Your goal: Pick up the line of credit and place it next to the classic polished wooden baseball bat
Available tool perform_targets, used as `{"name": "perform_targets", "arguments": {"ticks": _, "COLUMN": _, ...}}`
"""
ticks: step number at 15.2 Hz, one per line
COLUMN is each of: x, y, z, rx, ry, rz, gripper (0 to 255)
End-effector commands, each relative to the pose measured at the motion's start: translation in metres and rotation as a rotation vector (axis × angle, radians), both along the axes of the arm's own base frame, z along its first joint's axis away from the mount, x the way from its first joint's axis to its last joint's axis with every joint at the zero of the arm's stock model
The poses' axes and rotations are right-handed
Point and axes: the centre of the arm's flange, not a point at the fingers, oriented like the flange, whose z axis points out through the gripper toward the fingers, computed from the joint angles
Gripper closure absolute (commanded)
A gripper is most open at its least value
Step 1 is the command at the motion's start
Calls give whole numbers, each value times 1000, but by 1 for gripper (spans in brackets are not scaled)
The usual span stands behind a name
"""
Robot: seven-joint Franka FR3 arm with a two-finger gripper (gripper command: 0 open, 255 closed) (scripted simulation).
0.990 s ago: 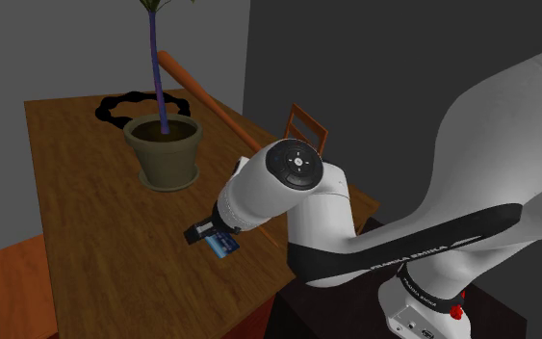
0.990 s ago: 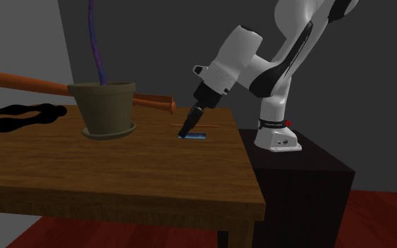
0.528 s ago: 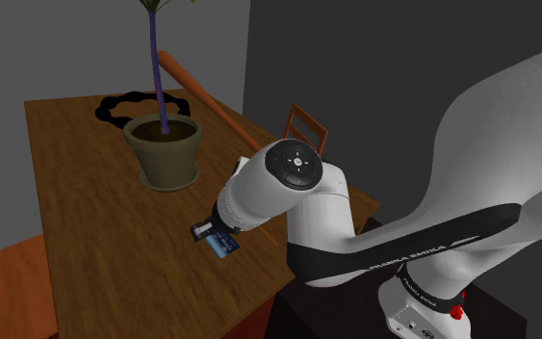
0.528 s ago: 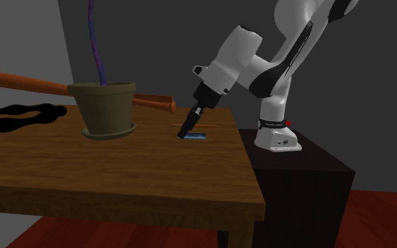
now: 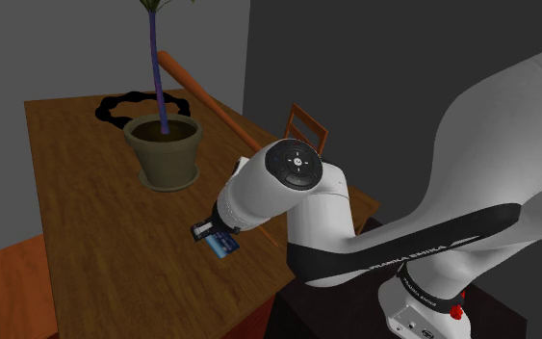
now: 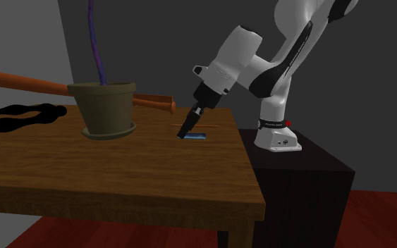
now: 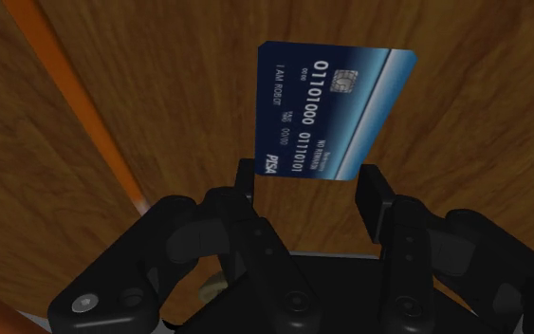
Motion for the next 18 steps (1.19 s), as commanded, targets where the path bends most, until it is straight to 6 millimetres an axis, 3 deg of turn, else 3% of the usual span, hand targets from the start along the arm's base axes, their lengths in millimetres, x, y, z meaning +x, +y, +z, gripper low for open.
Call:
{"name": "perform_targets", "arguments": {"ticks": 1, "x": 0, "y": 0, "z": 5, "rx": 0, "ry": 0, "rz": 0, "gripper": 255}}
{"name": "perform_targets", "arguments": {"ticks": 18, "x": 0, "y": 0, "z": 95, "rx": 0, "ry": 0, "rz": 0, "gripper": 255}}
